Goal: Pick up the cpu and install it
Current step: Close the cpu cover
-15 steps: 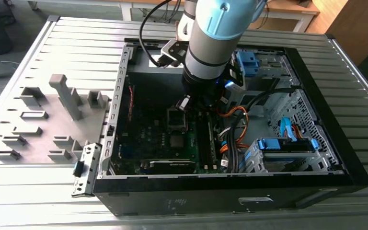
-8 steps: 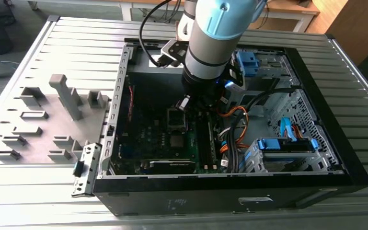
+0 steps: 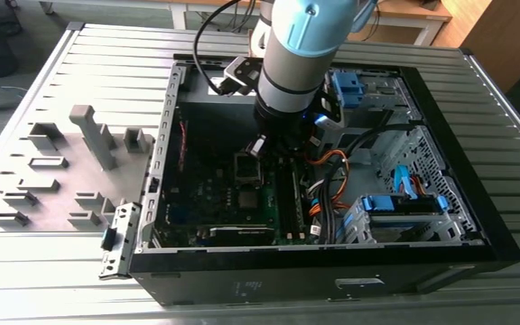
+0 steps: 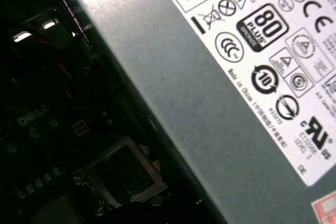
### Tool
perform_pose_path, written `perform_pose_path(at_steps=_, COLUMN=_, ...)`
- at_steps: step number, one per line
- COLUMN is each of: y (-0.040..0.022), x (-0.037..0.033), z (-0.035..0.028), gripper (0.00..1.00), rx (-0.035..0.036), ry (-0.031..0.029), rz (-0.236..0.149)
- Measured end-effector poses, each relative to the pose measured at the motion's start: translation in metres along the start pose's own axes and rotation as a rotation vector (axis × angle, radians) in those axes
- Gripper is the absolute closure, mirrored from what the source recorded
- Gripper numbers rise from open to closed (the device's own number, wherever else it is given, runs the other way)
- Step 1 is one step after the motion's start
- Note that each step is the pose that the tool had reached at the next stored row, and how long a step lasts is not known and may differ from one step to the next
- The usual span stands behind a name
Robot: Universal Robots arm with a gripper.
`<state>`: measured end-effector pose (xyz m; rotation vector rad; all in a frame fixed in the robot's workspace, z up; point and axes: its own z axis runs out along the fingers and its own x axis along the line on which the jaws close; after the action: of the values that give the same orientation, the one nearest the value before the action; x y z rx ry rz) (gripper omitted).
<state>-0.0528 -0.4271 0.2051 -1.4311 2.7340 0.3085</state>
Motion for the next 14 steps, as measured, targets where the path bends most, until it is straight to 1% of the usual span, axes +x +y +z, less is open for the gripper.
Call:
perform_pose_path(at_steps=3, y=0.0, x=0.0004, z=-0.0008, gripper=0.89, rx=0.0001, ry=-0.0002, rz=0.0)
perform_pose_path(at_steps=14, y=-0.0005, x=0.0017, z=-0.0087, gripper=0.89, rx=0.0001, ry=-0.0001, rz=0.0)
